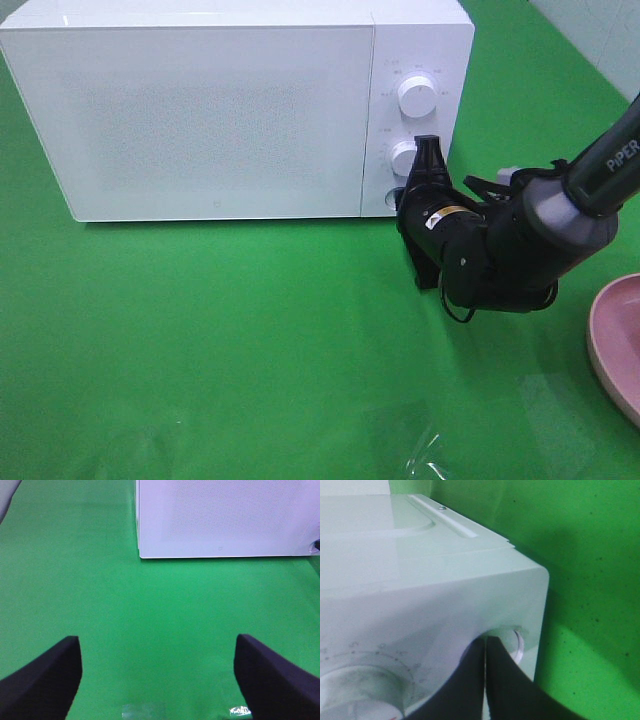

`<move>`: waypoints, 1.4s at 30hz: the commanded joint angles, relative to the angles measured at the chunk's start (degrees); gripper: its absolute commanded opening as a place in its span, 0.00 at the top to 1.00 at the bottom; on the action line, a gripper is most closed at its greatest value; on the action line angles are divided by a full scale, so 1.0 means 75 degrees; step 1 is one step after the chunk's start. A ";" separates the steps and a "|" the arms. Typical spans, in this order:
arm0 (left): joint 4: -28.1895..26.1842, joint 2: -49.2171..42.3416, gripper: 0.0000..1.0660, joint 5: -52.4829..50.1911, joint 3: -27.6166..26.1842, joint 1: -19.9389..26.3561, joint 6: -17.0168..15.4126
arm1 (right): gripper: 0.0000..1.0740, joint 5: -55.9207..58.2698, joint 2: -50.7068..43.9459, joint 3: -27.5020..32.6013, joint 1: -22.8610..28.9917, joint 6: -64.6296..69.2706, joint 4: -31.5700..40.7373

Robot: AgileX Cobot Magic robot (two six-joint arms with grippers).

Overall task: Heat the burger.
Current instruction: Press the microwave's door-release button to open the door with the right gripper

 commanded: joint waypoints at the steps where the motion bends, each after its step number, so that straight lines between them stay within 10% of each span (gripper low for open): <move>1: 0.0000 -0.0031 0.28 -0.0076 0.0015 0.0000 -0.0046 | 1.00 -0.0695 -0.0069 -0.0275 -0.0069 -0.0115 -0.0015; 19: 0.0000 -0.0031 0.28 -0.0076 0.0015 0.0000 -0.0046 | 1.00 -0.1895 0.0313 -0.1459 -0.0069 -0.0145 0.0550; 42: 0.0000 -0.0031 0.28 -0.0076 0.0015 0.0000 -0.0046 | 1.00 -0.1031 0.0176 -0.0978 -0.0046 -0.0405 0.0588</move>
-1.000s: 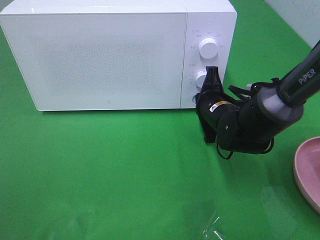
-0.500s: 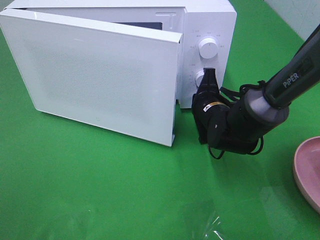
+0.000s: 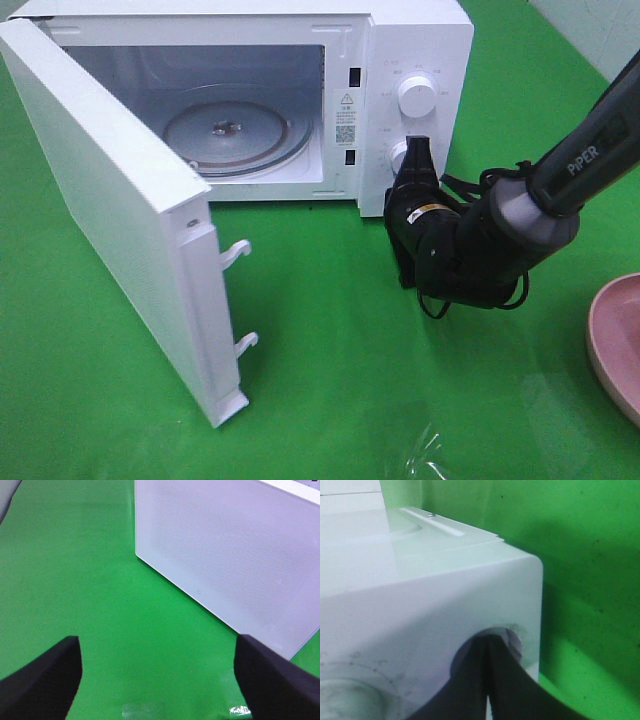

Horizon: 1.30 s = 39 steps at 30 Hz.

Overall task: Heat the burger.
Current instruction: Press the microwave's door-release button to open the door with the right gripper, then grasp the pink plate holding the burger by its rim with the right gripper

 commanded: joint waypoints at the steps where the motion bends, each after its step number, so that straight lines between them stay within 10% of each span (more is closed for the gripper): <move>1: 0.0000 -0.0031 0.28 -0.0076 0.0015 0.0000 -0.0046 | 1.00 -0.1024 -0.0313 -0.0115 -0.0290 -0.0191 -0.0443; 39: -0.0008 -0.0031 0.28 -0.0076 0.0015 0.0000 -0.0046 | 0.98 0.2544 -0.4293 0.3468 -0.0290 -0.2177 -0.1444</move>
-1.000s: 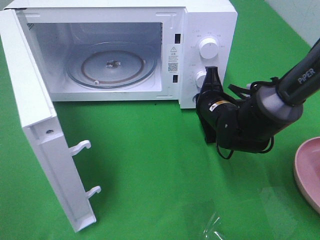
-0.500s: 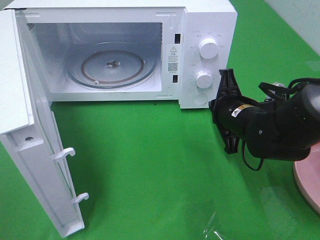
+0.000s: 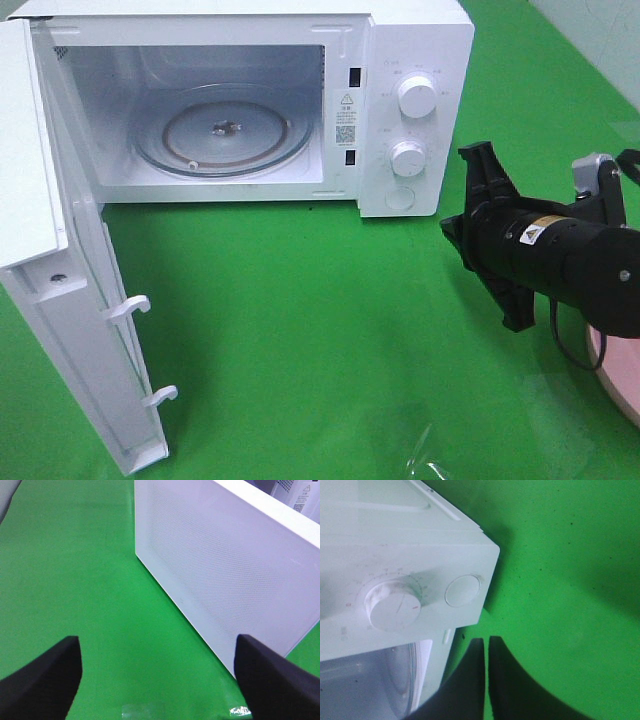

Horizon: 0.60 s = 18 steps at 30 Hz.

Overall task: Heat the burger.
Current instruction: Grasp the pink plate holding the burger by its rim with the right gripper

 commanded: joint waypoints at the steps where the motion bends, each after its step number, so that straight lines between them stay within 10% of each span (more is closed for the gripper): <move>1: -0.0008 -0.0031 0.28 -0.0076 0.0015 0.0000 -0.0046 | 0.98 0.0909 -0.0642 0.0061 -0.0038 -0.1131 -0.0084; 18: -0.0008 -0.0031 0.28 -0.0076 0.0015 0.0000 -0.0046 | 0.97 0.4377 -0.2284 0.0053 -0.0038 -0.5859 -0.0130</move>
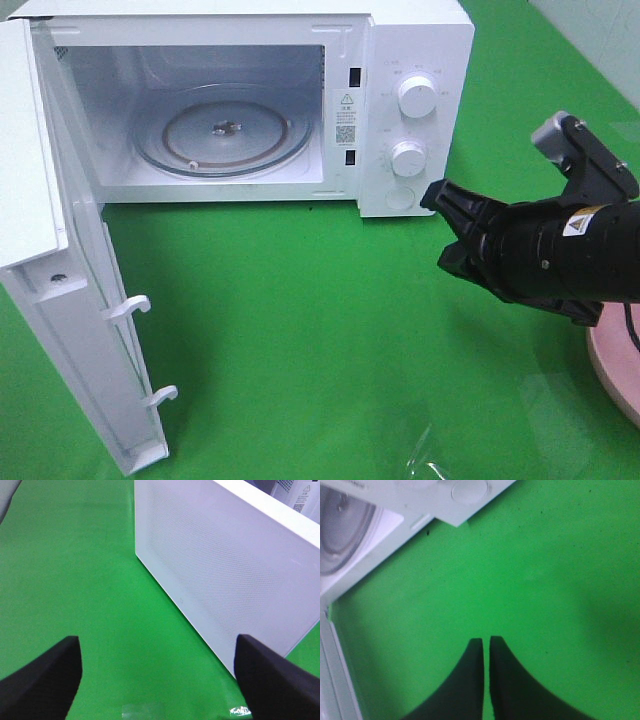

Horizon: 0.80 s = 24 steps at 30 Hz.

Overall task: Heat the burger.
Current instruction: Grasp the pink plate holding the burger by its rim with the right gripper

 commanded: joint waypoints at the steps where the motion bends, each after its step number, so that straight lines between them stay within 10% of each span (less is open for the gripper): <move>1: -0.0008 -0.0031 0.28 -0.0076 0.0015 0.0000 -0.0046 | 0.97 0.0626 -0.0191 0.0000 -0.0038 -0.0848 -0.0099; 24: -0.0008 -0.0031 0.28 -0.0076 0.0015 0.0000 -0.0046 | 0.87 0.6196 -0.0351 -0.1322 -0.0061 -0.1986 -0.3720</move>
